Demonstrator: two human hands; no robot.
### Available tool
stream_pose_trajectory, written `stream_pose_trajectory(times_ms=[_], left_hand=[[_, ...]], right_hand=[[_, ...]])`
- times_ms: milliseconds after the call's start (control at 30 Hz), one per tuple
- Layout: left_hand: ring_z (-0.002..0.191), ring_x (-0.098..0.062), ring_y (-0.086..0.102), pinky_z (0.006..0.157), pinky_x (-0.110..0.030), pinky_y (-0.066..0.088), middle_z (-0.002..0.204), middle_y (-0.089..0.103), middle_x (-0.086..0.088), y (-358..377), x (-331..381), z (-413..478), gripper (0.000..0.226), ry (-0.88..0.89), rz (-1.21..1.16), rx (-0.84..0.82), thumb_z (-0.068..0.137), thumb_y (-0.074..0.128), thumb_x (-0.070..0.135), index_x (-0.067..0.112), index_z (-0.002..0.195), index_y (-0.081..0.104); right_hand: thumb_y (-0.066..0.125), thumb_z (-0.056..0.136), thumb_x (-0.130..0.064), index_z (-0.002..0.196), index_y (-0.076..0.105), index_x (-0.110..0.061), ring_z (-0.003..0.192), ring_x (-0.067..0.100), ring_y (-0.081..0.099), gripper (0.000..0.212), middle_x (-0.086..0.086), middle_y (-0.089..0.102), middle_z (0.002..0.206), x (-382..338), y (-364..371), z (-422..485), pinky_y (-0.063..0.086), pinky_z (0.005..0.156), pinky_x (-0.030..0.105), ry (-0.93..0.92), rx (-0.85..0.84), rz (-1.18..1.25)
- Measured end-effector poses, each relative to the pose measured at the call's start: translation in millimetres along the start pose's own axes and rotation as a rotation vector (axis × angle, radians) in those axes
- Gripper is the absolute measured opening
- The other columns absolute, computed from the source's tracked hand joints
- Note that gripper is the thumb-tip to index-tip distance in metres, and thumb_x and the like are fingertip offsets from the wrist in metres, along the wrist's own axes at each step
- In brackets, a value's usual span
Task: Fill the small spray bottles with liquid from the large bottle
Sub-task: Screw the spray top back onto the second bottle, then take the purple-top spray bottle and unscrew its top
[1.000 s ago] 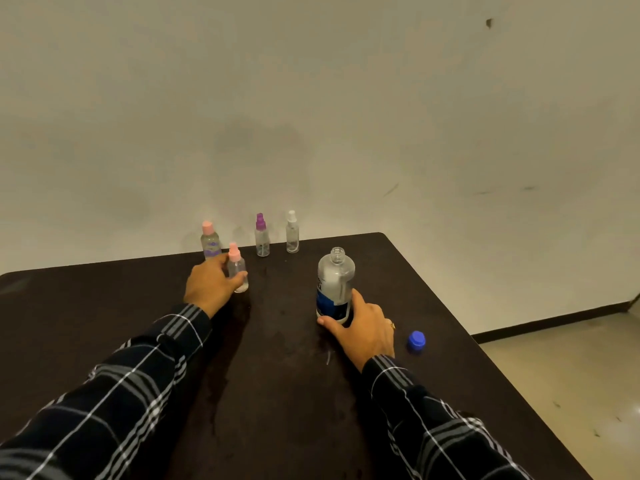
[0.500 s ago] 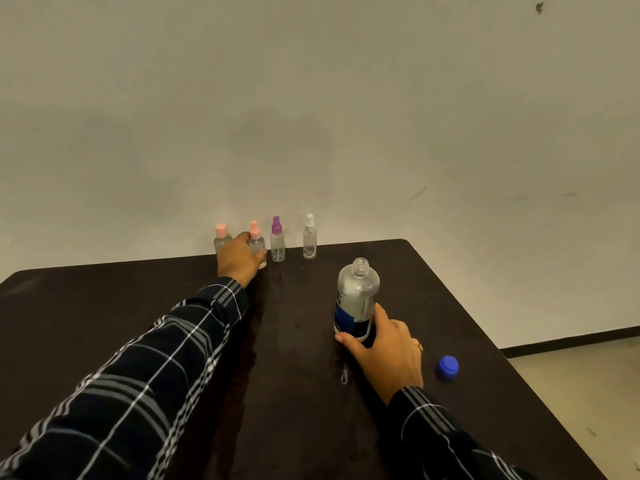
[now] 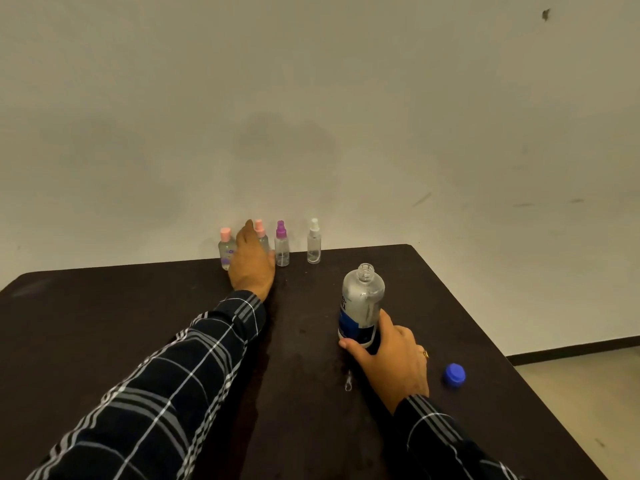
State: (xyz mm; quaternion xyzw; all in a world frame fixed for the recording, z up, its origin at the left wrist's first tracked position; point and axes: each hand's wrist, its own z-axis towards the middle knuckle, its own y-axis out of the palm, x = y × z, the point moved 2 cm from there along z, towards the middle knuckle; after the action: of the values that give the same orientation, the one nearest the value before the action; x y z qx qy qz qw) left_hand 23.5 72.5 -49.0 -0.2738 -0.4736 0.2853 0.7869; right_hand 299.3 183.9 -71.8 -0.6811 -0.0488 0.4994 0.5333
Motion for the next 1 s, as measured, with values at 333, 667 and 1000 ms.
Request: stream_pose_trajectory(times_ms=[333,667,1000], left_hand=[[0.118,-0.036,0.062,0.091,-0.053,0.057,0.152,0.044,-0.013,15.8,21.3,5.4,0.065,0.091,-0.015,-0.109,0.103,0.052,0.029,0.034,0.159,0.021],[0.112,-0.035,0.063,0.090,-0.043,0.052,0.126,0.063,-0.010,15.6,31.6,28.5,0.043,0.009,0.045,-0.170,0.101,0.054,0.043,0.019,0.136,0.051],[0.098,-0.024,0.066,0.082,-0.036,0.053,0.107,0.070,-0.004,-6.2,39.8,4.3,0.033,0.077,-0.029,-0.195,0.096,0.064,0.046,0.020,0.117,0.067]], right_hand=[[0.064,0.079,-0.072,0.136,0.038,-0.044,0.133,0.014,0.043,0.069,-0.013,0.056,0.132,0.2,-0.3,0.7,0.037,0.111,0.046,0.022,0.000,-0.002],[0.063,0.079,-0.073,0.142,0.035,-0.042,0.134,0.014,0.042,0.076,-0.012,0.054,0.138,4.8,3.9,5.4,0.035,0.112,0.045,0.019,-0.007,0.002],[0.062,0.077,-0.076,0.141,0.036,-0.041,0.130,0.014,0.045,0.078,-0.011,0.057,0.131,4.1,3.3,2.5,0.035,0.110,0.044,0.012,0.014,-0.015]])
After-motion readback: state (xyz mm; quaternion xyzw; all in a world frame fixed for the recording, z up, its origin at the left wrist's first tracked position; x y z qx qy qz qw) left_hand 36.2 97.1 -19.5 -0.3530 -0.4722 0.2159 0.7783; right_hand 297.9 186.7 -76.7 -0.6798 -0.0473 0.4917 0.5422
